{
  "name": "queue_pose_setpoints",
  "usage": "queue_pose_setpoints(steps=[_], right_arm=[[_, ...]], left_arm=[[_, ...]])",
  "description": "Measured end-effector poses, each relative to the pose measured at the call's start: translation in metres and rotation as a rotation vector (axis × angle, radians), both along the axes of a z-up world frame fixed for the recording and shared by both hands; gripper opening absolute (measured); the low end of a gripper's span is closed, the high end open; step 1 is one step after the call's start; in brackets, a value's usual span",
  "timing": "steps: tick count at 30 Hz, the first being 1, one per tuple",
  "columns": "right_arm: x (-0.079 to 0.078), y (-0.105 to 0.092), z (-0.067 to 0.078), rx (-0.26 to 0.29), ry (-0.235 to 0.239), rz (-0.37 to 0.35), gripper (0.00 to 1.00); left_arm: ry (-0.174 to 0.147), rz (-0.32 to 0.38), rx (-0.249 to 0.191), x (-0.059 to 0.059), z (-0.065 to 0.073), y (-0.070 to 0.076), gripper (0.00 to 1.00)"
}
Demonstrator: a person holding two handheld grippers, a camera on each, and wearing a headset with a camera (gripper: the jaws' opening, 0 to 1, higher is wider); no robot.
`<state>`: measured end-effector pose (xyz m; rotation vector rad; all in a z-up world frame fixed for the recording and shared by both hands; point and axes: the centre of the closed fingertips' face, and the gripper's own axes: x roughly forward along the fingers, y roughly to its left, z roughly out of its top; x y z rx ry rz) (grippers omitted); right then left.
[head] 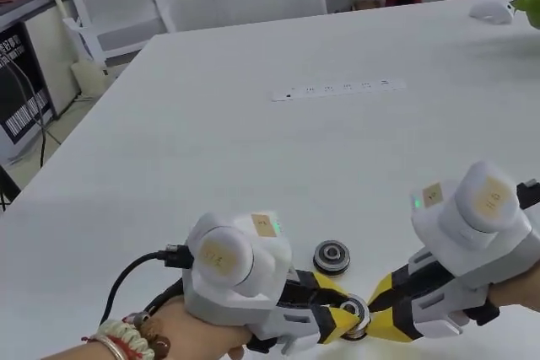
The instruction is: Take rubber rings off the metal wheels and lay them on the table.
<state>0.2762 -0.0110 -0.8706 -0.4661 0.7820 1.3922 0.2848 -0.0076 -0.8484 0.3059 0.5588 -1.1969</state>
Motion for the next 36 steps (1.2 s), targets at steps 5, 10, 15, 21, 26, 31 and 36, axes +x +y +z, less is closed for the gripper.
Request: queue_pose_setpoints(steps=[5,10,15,21,26,31,36], right_arm=[[0.000,0.000,0.000,-0.003,-0.017,0.017,0.09],[0.003,-0.002,0.001,-0.009,-0.042,0.025,0.00],[0.005,-0.002,0.000,-0.013,-0.036,0.003,0.00],[0.011,-0.005,-0.001,0.001,0.117,-0.170,0.00],[0.013,-0.007,0.000,0.071,0.295,-0.340,0.00],[0.014,-0.009,0.003,0.145,0.412,-0.444,0.00],[0.011,-0.008,0.005,0.159,0.446,-0.486,0.00]], left_arm=[[-0.006,-0.002,-0.006,0.000,0.000,0.000,0.15],[-0.007,0.001,-0.012,0.000,0.000,0.000,0.15],[-0.014,-0.001,-0.019,0.000,0.000,0.000,0.15],[-0.030,0.000,-0.025,0.000,0.000,0.001,0.14],[-0.035,0.002,-0.037,0.000,0.000,0.001,0.14],[-0.040,0.002,-0.035,0.001,0.000,0.001,0.14],[-0.050,0.003,-0.035,0.001,0.000,0.000,0.14]])
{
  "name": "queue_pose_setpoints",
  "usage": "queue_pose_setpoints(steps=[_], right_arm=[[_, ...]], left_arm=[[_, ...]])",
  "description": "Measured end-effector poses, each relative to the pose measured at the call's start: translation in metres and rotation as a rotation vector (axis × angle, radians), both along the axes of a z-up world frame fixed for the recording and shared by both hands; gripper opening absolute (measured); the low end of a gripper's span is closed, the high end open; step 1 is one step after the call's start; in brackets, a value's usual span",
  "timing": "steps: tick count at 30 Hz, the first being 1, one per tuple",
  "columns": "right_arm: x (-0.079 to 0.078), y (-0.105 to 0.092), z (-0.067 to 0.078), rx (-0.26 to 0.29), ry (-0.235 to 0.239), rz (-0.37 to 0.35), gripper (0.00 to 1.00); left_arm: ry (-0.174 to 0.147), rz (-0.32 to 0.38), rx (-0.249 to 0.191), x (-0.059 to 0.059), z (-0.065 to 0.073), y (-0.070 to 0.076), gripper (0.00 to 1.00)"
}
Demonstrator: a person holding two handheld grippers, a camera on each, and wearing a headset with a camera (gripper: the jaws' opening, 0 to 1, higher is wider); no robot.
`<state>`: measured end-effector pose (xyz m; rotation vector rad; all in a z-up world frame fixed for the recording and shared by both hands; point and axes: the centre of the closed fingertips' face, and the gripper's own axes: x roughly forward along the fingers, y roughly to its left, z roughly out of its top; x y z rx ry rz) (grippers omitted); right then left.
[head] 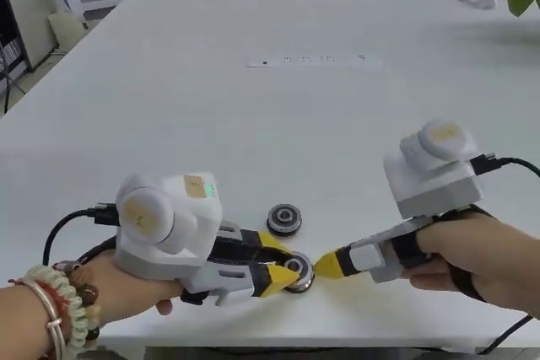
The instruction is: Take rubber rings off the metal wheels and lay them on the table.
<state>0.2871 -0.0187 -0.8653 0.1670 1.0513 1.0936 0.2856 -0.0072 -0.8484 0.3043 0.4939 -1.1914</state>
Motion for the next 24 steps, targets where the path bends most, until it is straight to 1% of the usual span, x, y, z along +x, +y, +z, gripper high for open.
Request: queue_pose_setpoints(steps=[3,5,6,7,8,11,14,18,22,24], right_arm=[[-0.001,0.001,0.003,0.016,0.018,-0.016,0.00],[-0.002,0.002,0.005,0.024,0.018,-0.020,0.00],[0.001,0.000,0.007,0.041,0.020,-0.036,0.00],[0.002,0.004,0.013,0.084,0.035,-0.046,0.00],[0.003,0.001,0.012,0.065,0.030,-0.044,0.00],[0.000,0.001,0.014,0.071,0.026,-0.037,0.00],[-0.001,0.001,0.015,0.065,0.015,-0.027,0.00],[-0.002,0.003,0.015,0.077,0.020,-0.020,0.00],[-0.004,0.005,0.017,0.073,0.000,0.006,0.00],[-0.005,0.007,0.017,0.068,-0.019,0.022,0.00]], left_arm=[[0.002,0.008,-0.003,0.001,0.000,0.000,0.14],[0.005,0.013,-0.007,0.001,0.000,0.000,0.14],[0.008,0.015,-0.010,0.001,0.000,0.000,0.14],[0.011,0.017,-0.013,0.001,0.000,0.000,0.14],[0.010,0.020,-0.013,0.001,0.000,0.001,0.14],[0.013,0.022,-0.016,0.001,0.000,0.001,0.14],[0.017,0.020,-0.019,0.001,0.000,0.000,0.14],[0.021,0.019,-0.019,0.001,0.000,0.000,0.14],[0.028,0.023,-0.019,0.002,0.000,0.001,0.14],[0.025,0.024,-0.019,0.002,0.000,0.001,0.14]])
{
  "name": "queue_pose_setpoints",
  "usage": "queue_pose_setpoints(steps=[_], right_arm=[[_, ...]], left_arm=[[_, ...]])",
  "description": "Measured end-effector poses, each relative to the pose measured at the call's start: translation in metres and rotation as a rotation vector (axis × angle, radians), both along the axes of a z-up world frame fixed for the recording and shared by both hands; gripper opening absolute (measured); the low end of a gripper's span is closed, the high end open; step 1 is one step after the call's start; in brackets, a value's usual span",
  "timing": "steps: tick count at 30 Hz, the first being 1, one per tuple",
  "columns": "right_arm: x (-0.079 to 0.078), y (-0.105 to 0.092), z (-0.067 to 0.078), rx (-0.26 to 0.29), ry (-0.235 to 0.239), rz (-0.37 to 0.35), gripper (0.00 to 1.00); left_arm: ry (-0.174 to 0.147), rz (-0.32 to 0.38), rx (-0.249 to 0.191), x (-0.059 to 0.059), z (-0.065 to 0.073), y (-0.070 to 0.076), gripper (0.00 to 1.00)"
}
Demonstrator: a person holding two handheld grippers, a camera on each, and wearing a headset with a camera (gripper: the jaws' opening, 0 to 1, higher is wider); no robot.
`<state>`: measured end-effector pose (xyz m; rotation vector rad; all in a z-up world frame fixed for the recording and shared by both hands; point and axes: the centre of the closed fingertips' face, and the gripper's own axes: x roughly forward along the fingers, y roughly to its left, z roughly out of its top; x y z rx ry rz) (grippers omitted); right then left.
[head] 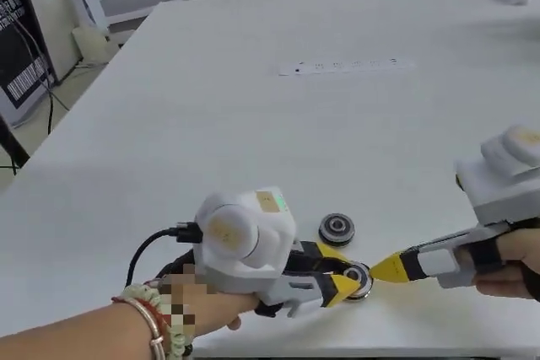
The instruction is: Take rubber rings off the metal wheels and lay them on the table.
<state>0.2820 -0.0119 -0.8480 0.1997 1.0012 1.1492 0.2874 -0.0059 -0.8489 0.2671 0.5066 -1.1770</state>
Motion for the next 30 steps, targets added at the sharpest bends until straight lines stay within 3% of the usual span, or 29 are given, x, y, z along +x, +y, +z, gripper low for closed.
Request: queue_pose_setpoints(steps=[16,22,25,26,27,30], right_arm=[[0.000,0.009,0.003,0.065,0.069,-0.026,0.00],[-0.003,0.014,0.008,0.081,0.070,-0.014,0.00],[-0.005,0.025,0.021,0.169,0.101,-0.011,0.00],[-0.005,0.024,0.019,0.145,0.098,-0.008,0.00],[-0.005,0.023,0.016,0.109,0.034,0.032,0.00],[-0.004,0.023,0.016,0.110,0.061,0.008,0.00]], left_arm=[[0.005,0.010,0.002,0.001,0.000,0.003,0.14],[0.005,0.002,0.003,0.001,0.000,0.003,0.14],[0.005,0.001,0.001,0.001,0.000,0.002,0.14],[0.005,0.002,0.001,0.001,0.000,0.002,0.14],[0.004,0.001,0.002,0.001,0.000,0.002,0.14],[0.004,0.000,0.000,0.001,0.000,0.001,0.14]])
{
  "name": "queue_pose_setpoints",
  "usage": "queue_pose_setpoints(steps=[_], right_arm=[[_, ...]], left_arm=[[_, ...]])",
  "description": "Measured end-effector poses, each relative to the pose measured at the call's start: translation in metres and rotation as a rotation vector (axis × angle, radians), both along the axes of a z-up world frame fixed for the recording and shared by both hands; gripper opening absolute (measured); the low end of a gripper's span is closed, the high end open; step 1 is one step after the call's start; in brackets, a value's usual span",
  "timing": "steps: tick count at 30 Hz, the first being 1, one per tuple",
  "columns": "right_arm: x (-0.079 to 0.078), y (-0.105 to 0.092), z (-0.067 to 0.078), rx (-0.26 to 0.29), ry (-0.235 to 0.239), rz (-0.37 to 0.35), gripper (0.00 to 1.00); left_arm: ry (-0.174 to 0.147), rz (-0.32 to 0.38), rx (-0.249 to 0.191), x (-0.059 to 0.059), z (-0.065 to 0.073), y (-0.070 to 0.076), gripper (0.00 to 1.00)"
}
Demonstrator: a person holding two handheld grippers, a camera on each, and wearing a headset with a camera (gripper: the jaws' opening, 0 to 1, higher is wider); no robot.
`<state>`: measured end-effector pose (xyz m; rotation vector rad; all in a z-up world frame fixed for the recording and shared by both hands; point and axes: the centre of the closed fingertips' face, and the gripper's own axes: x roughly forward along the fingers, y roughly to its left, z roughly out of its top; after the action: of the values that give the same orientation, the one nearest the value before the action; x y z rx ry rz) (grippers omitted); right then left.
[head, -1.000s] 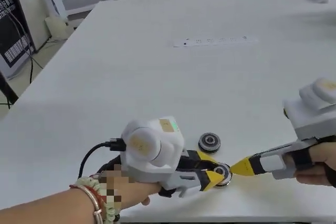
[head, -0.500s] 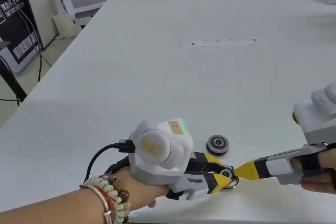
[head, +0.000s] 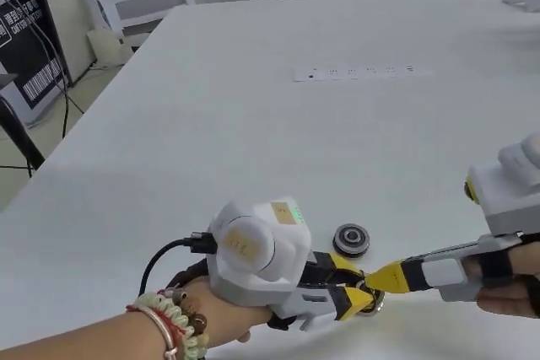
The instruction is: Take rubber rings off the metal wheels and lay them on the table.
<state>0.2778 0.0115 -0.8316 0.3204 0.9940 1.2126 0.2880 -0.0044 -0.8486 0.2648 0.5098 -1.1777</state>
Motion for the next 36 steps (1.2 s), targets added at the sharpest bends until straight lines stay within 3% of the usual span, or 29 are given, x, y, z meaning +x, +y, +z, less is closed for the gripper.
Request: queue_pose_setpoints(steps=[2,5,8,11,12,14,16,21,24,27,30,31,32,33,34,35,36], right_arm=[[0.002,-0.003,-0.001,-0.008,0.008,-0.017,0.00],[0.004,-0.007,-0.005,-0.035,0.001,-0.028,0.00],[0.007,-0.015,-0.013,-0.095,-0.014,-0.029,0.00],[0.007,-0.014,-0.013,-0.092,-0.011,-0.032,0.00],[0.008,-0.014,-0.012,-0.094,-0.013,-0.032,0.00],[0.009,-0.015,-0.012,-0.098,-0.018,-0.030,0.00],[0.010,-0.015,-0.012,-0.099,-0.018,-0.032,0.00],[0.013,-0.017,-0.009,-0.088,-0.011,-0.054,0.00],[0.013,-0.018,-0.010,-0.097,-0.015,-0.052,0.00],[0.010,-0.018,-0.009,-0.100,-0.021,-0.042,0.00],[0.011,-0.016,-0.006,-0.089,-0.028,-0.044,0.00],[0.012,-0.015,-0.005,-0.087,-0.031,-0.046,0.00],[0.013,-0.015,-0.004,-0.084,-0.034,-0.049,0.00],[0.013,-0.015,-0.003,-0.082,-0.035,-0.052,0.00],[0.014,-0.015,-0.002,-0.077,-0.035,-0.058,0.00],[0.014,-0.015,-0.002,-0.073,-0.032,-0.063,0.00],[0.013,-0.015,-0.002,-0.070,-0.029,-0.063,0.00]], left_arm=[[-0.006,0.002,0.004,0.000,0.000,0.000,0.14],[0.010,0.012,0.004,0.000,0.001,-0.001,0.14],[0.088,0.040,-0.026,0.002,0.001,-0.001,0.14],[0.164,0.085,-0.047,0.003,0.002,0.000,0.14],[0.177,0.077,-0.054,0.001,0.003,-0.001,0.15],[0.180,0.070,-0.055,0.001,0.003,-0.001,0.18],[0.163,0.065,-0.073,0.001,0.009,-0.004,0.20],[0.168,0.095,-0.141,0.008,0.023,-0.004,0.19],[0.135,0.135,-0.154,0.018,0.028,0.002,0.23],[0.130,0.154,-0.170,0.023,0.032,0.004,0.27],[0.064,0.140,-0.176,0.026,0.041,0.005,0.26],[0.047,0.130,-0.156,0.026,0.041,0.006,0.26],[0.036,0.107,-0.031,0.024,0.033,0.013,0.26],[0.001,0.071,0.084,0.023,0.026,0.019,0.25],[-0.073,0.022,0.130,0.022,0.026,0.020,0.26],[-0.126,0.017,0.073,0.023,0.034,0.012,0.28],[-0.124,0.017,0.052,0.021,0.036,0.011,0.31]])
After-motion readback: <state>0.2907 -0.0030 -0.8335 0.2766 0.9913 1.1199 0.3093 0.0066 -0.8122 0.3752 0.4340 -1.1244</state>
